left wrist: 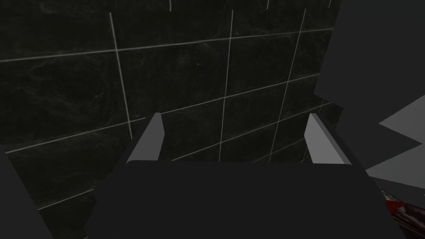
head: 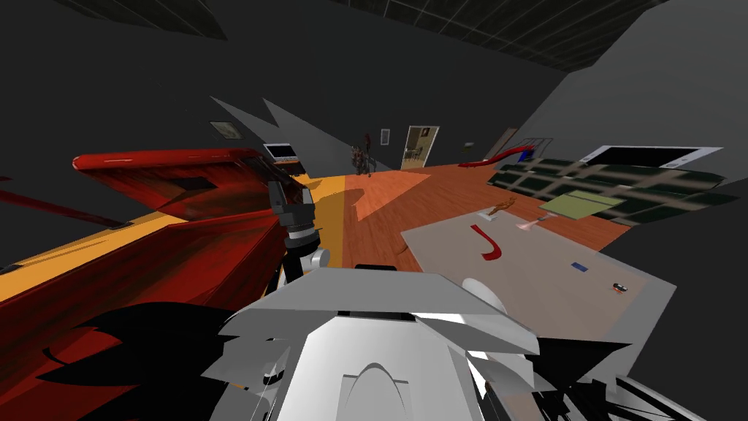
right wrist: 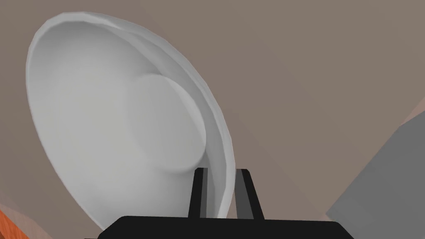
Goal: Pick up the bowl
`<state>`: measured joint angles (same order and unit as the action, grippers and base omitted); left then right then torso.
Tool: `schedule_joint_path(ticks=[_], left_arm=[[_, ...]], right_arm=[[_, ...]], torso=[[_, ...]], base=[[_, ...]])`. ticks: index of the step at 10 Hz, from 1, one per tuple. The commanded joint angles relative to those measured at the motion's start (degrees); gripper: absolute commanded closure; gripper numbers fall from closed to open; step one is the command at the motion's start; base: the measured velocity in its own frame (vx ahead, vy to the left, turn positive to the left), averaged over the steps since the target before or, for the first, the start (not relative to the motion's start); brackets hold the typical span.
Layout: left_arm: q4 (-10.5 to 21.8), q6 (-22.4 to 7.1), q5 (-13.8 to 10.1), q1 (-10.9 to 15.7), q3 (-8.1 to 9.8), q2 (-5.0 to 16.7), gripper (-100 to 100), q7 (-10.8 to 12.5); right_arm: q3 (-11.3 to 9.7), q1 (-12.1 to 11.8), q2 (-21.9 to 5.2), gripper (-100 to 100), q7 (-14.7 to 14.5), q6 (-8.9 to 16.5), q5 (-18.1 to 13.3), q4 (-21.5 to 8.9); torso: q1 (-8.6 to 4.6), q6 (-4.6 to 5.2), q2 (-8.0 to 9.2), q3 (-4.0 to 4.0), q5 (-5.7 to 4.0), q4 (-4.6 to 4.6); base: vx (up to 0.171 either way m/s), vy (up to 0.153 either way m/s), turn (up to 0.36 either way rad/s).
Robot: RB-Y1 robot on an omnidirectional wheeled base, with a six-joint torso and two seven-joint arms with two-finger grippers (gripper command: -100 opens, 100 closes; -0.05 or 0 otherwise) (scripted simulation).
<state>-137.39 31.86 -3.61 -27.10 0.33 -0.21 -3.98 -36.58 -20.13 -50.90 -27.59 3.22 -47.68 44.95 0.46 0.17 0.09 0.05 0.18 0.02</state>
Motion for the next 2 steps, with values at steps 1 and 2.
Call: schedule_joint_path(ticks=[1, 2], left_arm=[[0.0, 0.0, 0.0, 0.0, 0.0, 0.0, 0, 0.0], [0.0, 0.0, 0.0, 0.0, 0.0, 0.0, 0, 0.0]], right_arm=[[0.0, 0.0, 0.0, 100, 0.0, 0.0, 0.0, 0.0], [-0.15, -0.02, -0.16, 0, 0.09, -0.08, 0.12, 0.12]], torso=[[0.0, 0.0, 0.0, 0.0, 0.0, 0.0], [-0.13, -0.01, 0.0, 0.0, -0.02, 0.01]], base=[[-0.005, 0.048, -0.015], [-0.001, 0.009, 0.0]])
